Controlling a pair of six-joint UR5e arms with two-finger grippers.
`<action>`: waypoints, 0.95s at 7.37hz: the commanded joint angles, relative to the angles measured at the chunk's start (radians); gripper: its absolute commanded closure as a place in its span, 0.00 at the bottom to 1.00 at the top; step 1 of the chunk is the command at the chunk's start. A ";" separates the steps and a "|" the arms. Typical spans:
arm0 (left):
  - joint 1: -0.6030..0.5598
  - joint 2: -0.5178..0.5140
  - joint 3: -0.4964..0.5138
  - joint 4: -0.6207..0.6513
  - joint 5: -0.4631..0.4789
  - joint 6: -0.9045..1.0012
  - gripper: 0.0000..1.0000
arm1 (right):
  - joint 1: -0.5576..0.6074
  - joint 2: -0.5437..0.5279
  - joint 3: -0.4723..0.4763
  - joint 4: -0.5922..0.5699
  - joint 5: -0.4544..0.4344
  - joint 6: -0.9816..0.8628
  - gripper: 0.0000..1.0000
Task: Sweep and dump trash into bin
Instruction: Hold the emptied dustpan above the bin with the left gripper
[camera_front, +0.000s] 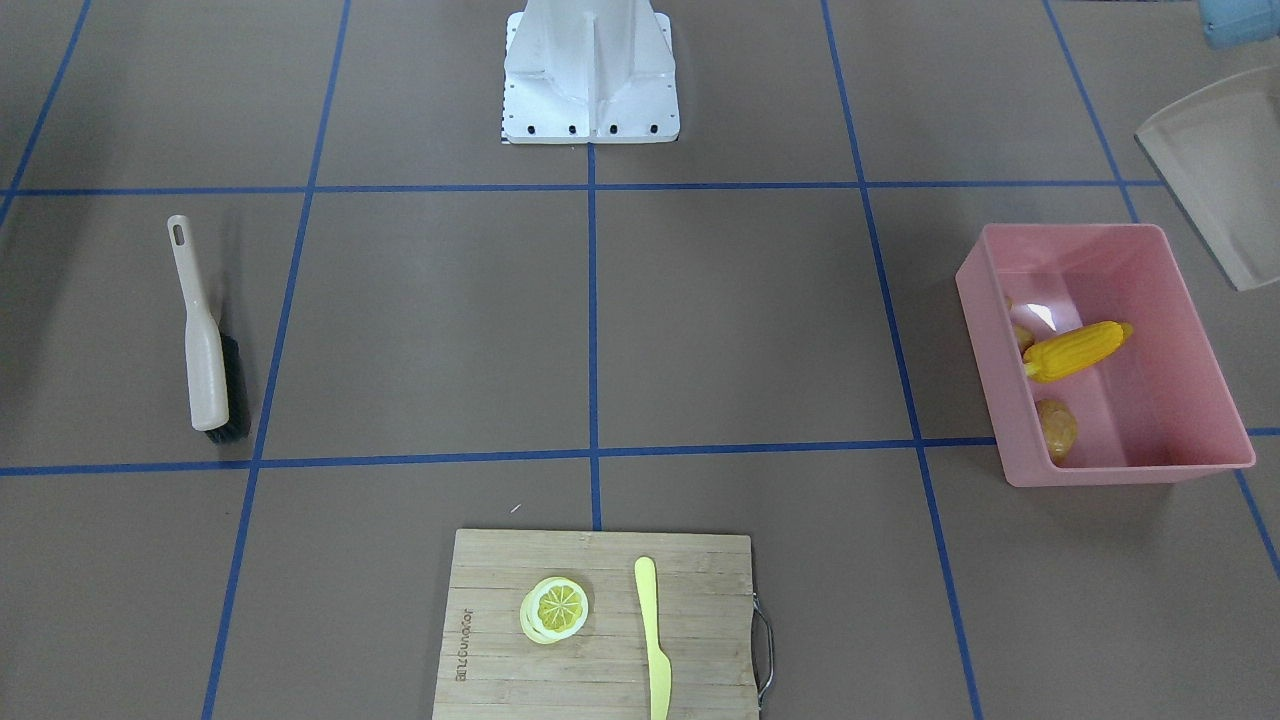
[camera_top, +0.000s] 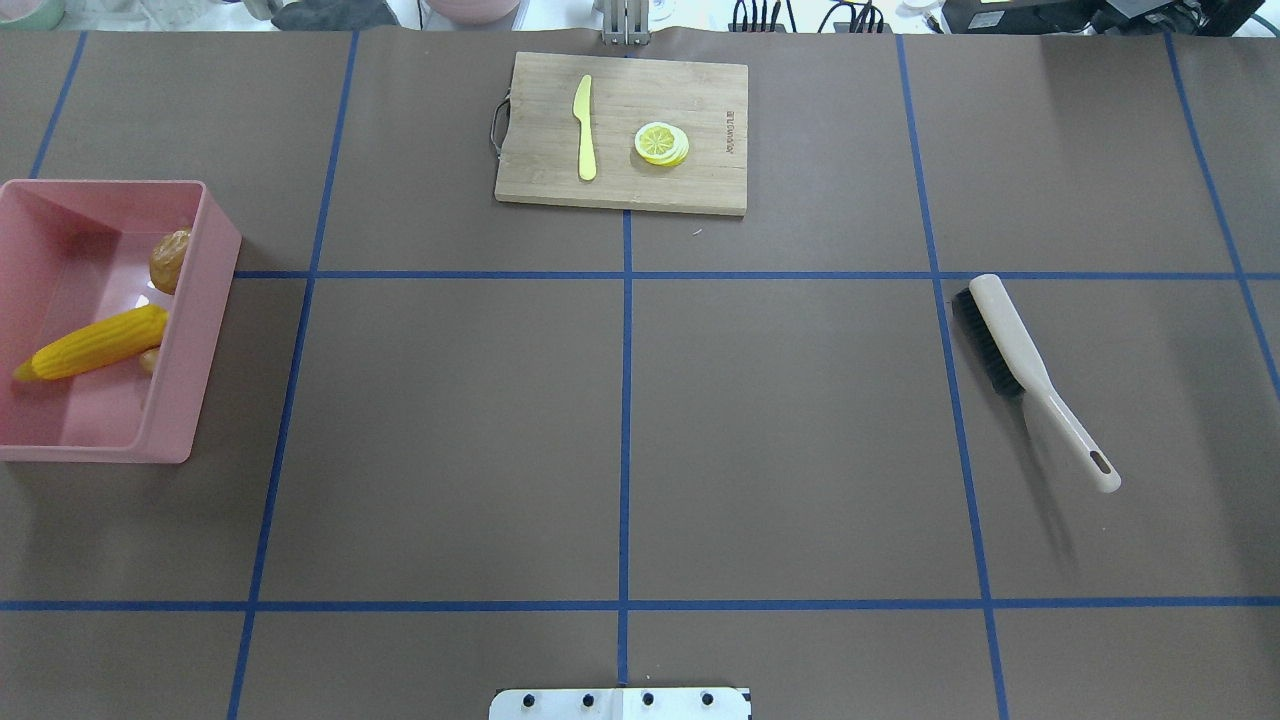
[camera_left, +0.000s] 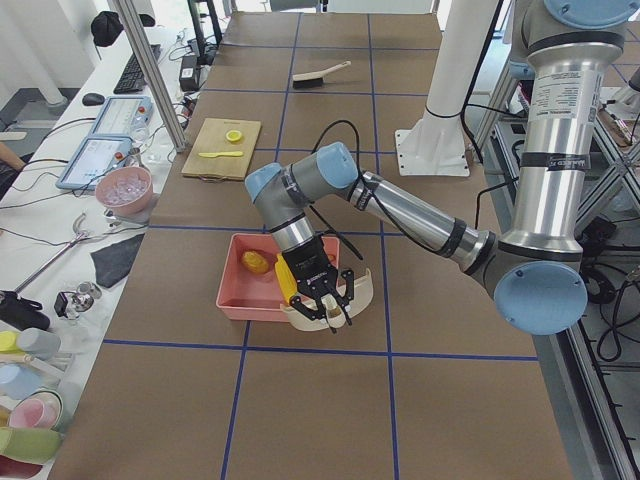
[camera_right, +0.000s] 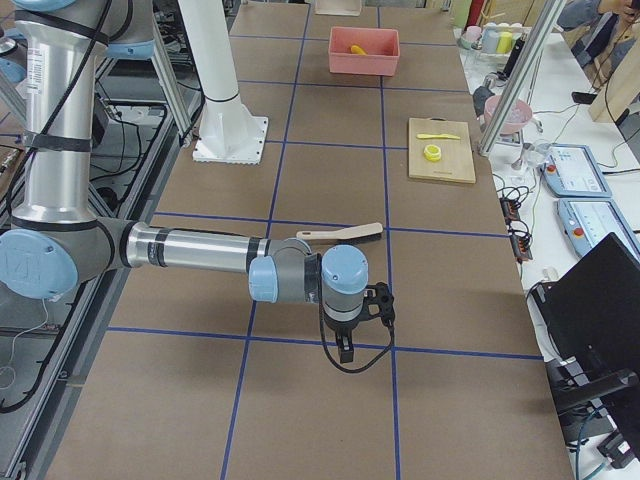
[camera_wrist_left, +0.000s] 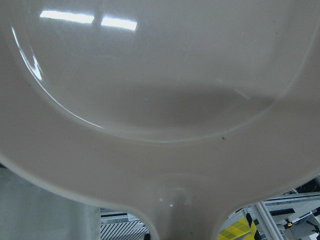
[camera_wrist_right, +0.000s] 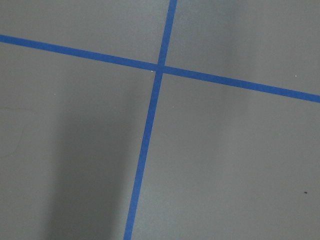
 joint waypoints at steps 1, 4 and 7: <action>-0.069 -0.023 0.001 0.041 0.036 0.008 1.00 | 0.000 0.000 0.000 -0.001 0.000 0.003 0.00; -0.132 -0.194 0.048 0.134 0.045 -0.122 1.00 | 0.000 0.000 0.000 -0.001 0.000 0.004 0.00; -0.189 -0.309 0.041 0.186 -0.057 -0.301 1.00 | 0.000 0.000 0.000 -0.001 0.000 0.004 0.00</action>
